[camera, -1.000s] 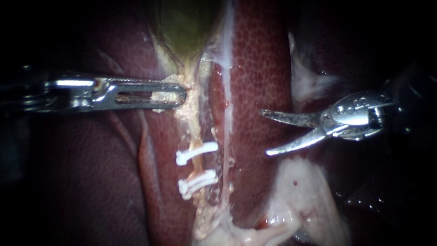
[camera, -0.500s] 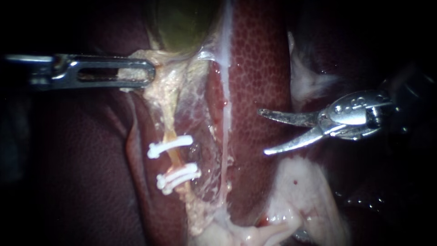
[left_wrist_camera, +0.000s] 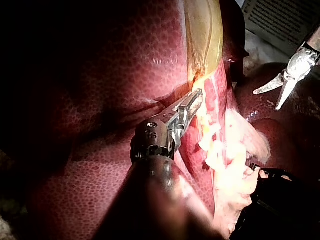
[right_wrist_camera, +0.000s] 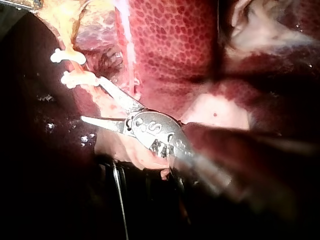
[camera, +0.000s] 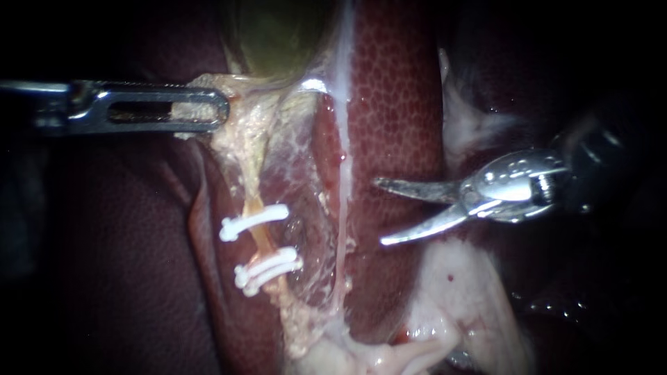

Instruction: Go to the cutting position left tube

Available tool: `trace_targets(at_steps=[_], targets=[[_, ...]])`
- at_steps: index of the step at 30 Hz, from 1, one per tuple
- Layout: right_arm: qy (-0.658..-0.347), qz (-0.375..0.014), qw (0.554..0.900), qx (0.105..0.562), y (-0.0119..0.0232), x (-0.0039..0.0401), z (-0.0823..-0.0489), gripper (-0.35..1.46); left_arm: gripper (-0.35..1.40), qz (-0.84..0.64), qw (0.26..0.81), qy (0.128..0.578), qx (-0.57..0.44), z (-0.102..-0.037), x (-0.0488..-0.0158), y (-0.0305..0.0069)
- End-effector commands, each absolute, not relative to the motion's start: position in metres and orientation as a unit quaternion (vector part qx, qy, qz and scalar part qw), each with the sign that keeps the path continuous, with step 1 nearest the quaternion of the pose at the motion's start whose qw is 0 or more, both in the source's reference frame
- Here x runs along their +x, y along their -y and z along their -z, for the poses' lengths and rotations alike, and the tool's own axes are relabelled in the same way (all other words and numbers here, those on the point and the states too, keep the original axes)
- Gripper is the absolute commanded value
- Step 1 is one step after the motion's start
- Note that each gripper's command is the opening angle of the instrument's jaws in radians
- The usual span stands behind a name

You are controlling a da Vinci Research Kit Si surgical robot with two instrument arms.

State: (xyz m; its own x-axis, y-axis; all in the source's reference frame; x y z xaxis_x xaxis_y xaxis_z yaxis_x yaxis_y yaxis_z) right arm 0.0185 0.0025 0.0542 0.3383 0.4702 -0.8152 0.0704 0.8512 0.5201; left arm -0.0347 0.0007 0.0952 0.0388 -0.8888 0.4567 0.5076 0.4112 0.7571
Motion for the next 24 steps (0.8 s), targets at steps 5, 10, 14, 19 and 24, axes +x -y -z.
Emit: trace_targets(at_steps=[5,10,14,19,24], targets=[[-0.547,-0.129,0.784,0.264,-0.0004,0.0209,-0.0579,1.43,-0.35,0.504,0.692,0.476,0.200,-0.0951,-0.0347,-0.0006],[-0.538,-0.132,0.784,0.281,0.0012,0.0225,-0.0615,1.43,-0.35,0.504,0.692,0.476,0.200,-0.0951,-0.0347,-0.0005],[-0.534,-0.132,0.782,0.294,0.0024,0.0237,-0.0639,1.43,-0.35,0.504,0.692,0.476,0.200,-0.0950,-0.0347,-0.0005],[-0.532,-0.133,0.777,0.309,0.0033,0.0254,-0.0654,1.43,-0.35,0.505,0.692,0.476,0.199,-0.0950,-0.0348,-0.0005],[-0.533,-0.128,0.774,0.316,0.0038,0.0268,-0.0653,1.43,-0.35,0.505,0.692,0.475,0.199,-0.0949,-0.0349,-0.0005]])
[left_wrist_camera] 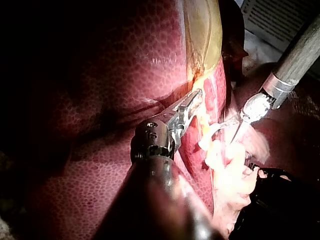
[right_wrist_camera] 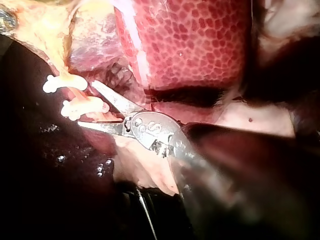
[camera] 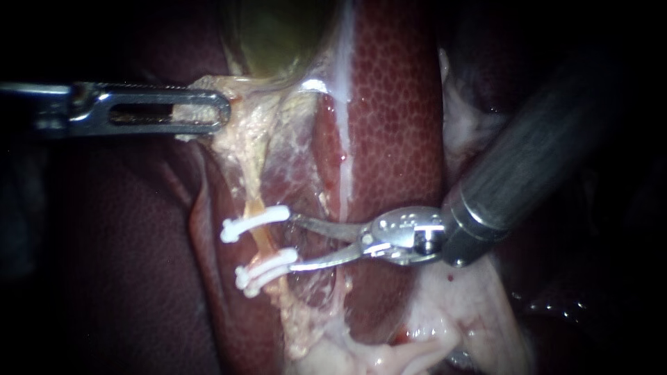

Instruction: Go to the cutting position left tube

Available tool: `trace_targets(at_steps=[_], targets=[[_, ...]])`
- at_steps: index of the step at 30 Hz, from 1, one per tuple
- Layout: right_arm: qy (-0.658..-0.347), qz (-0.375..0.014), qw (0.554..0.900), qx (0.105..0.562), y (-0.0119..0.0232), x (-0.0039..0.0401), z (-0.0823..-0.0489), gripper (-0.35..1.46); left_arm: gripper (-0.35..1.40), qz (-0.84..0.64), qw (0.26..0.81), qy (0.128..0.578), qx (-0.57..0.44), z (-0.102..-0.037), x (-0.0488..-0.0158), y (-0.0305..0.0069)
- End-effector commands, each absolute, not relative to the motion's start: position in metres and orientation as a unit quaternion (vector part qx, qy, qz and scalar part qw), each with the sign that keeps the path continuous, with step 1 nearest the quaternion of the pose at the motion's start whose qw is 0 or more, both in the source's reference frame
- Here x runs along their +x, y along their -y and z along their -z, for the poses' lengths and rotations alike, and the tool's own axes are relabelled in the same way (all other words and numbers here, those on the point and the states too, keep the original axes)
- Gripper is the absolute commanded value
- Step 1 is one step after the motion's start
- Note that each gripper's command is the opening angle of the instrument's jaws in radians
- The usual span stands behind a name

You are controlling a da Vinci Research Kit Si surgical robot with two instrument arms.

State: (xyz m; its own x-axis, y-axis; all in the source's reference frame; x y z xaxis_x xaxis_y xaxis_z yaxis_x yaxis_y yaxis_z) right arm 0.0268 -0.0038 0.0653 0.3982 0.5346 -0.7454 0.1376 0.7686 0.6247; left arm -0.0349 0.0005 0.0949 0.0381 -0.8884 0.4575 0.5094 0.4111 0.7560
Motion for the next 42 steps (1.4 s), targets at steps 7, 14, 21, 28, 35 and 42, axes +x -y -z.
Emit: trace_targets(at_steps=[7,14,21,28,35,42], targets=[[-0.534,-0.125,0.772,0.321,0.0039,0.0283,-0.0651,1.43,-0.35,0.506,0.692,0.475,0.198,-0.0950,-0.0352,-0.0004],[-0.536,-0.117,0.769,0.329,0.0039,0.0293,-0.0649,1.43,-0.35,0.506,0.692,0.475,0.198,-0.0949,-0.0352,-0.0003],[-0.538,-0.108,0.766,0.335,0.0041,0.0297,-0.0645,1.43,-0.35,0.506,0.692,0.475,0.198,-0.0949,-0.0353,-0.0003],[-0.540,-0.089,0.761,0.349,0.0048,0.0297,-0.0638,1.42,-0.35,0.506,0.692,0.475,0.198,-0.0949,-0.0353,-0.0003],[-0.536,-0.083,0.758,0.363,0.0055,0.0310,-0.0643,1.38,-0.35,0.507,0.692,0.475,0.196,-0.0950,-0.0355,-0.0003],[-0.533,-0.092,0.758,0.365,0.0056,0.0323,-0.0652,1.42,-0.35,0.506,0.692,0.475,0.196,-0.0951,-0.0356,-0.0002]])
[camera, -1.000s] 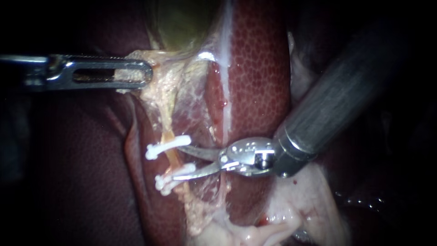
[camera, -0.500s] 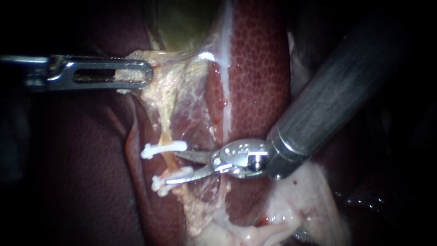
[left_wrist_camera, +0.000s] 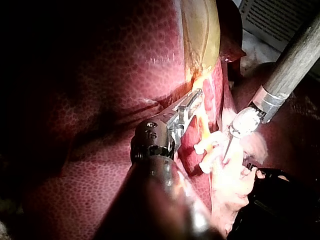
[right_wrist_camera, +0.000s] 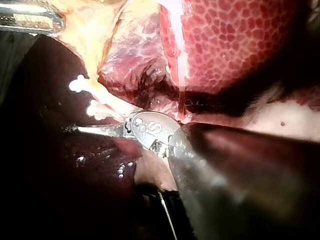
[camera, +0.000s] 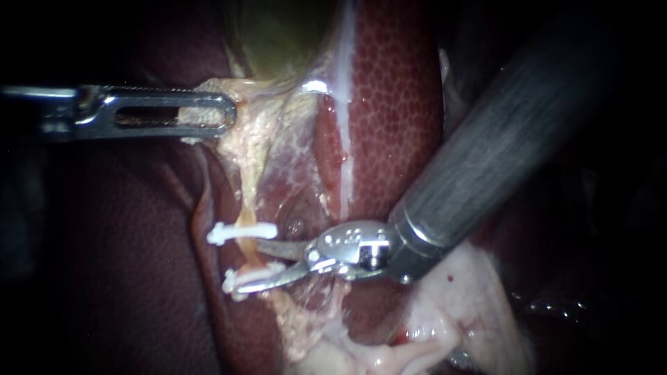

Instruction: Go to the cutting position left tube

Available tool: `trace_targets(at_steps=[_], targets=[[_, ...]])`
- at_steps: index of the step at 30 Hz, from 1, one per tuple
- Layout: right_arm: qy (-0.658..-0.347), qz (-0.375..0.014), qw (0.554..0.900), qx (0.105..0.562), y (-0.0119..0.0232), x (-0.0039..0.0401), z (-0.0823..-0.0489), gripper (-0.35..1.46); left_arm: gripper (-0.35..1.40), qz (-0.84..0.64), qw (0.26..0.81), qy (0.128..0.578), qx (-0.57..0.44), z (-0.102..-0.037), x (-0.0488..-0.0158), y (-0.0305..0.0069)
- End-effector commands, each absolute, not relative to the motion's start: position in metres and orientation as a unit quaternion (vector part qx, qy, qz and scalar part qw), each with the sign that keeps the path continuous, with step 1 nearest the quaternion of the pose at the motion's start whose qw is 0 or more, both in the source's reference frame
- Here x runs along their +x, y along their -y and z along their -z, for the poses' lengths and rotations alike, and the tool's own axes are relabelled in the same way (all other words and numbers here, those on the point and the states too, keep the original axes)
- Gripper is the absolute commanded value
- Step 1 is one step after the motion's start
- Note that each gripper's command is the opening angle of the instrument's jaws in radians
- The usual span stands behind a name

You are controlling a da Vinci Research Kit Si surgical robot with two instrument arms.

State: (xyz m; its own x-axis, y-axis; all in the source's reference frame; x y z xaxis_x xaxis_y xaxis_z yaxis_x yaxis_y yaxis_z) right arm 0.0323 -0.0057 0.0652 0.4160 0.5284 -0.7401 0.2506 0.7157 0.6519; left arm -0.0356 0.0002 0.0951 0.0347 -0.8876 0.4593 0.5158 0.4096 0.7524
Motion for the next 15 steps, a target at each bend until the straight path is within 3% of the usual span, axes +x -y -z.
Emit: trace_targets(at_steps=[1,15], targets=[[-0.533,-0.092,0.758,0.365,0.0056,0.0324,-0.0653,1.42,-0.35,0.506,0.692,0.475,0.196,-0.0951,-0.0356,-0.0002],[-0.529,-0.097,0.755,0.374,0.0053,0.0351,-0.0656,1.40,-0.35,0.507,0.692,0.475,0.196,-0.0952,-0.0359,-0.0002]])
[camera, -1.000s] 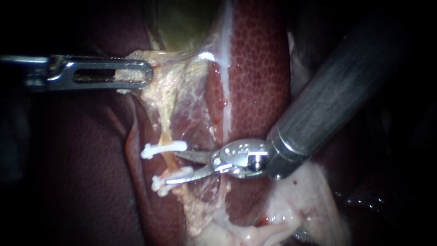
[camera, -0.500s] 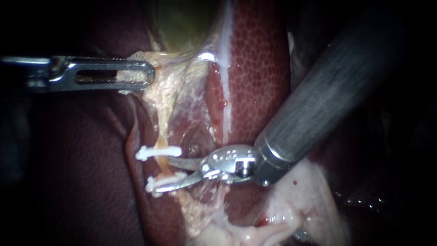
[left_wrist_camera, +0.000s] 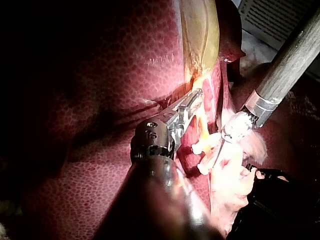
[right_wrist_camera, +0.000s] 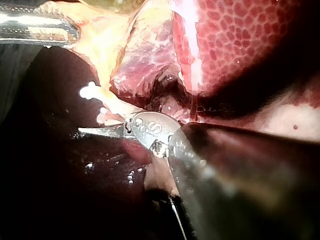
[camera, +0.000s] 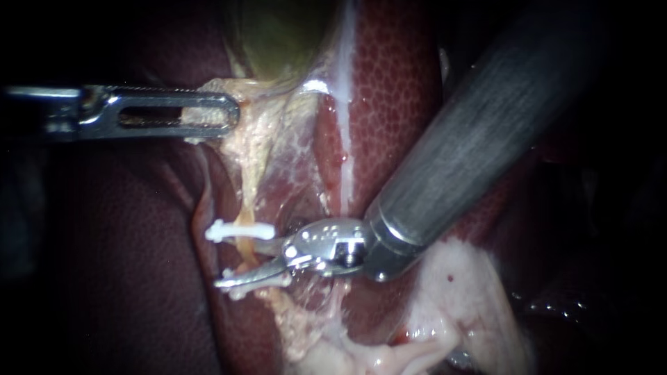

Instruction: Go to the cutting position left tube

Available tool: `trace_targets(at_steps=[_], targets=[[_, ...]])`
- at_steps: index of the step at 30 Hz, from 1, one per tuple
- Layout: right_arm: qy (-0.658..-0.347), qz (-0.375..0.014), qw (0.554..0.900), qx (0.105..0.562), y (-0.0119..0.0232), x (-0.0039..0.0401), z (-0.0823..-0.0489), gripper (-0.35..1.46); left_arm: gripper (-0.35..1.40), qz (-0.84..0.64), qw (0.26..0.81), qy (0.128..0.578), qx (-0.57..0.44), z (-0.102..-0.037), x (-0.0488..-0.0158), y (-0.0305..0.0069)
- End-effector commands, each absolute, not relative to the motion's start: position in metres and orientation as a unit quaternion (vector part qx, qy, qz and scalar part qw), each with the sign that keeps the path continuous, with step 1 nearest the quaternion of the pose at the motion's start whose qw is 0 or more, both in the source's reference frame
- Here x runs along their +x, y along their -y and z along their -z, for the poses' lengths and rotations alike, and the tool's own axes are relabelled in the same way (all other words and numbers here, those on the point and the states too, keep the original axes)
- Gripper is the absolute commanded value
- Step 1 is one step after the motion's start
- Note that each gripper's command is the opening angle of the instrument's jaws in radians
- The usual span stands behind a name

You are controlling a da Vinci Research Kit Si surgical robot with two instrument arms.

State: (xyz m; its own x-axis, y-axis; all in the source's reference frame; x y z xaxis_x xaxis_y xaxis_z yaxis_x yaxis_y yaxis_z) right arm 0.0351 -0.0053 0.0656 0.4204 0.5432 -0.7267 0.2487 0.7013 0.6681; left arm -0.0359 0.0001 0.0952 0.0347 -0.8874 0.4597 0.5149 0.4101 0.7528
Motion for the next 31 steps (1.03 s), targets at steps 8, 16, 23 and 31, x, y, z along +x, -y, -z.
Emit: trace_targets(at_steps=[8,16,23,31], targets=[[-0.525,-0.103,0.752,0.386,0.0051,0.0367,-0.0658,1.37,-0.35,0.507,0.692,0.475,0.195,-0.0952,-0.0359,-0.0002],[-0.523,-0.107,0.752,0.387,0.0053,0.0370,-0.0664,1.37,-0.35,0.506,0.692,0.476,0.197,-0.0952,-0.0360,-0.0001],[-0.523,-0.106,0.752,0.387,0.0054,0.0370,-0.0664,1.37,-0.35,0.506,0.692,0.476,0.197,-0.0951,-0.0360,-0.0001],[-0.523,-0.106,0.752,0.388,0.0054,0.0368,-0.0664,1.37,-0.35,0.506,0.692,0.476,0.196,-0.0951,-0.0360,-0.0001]])
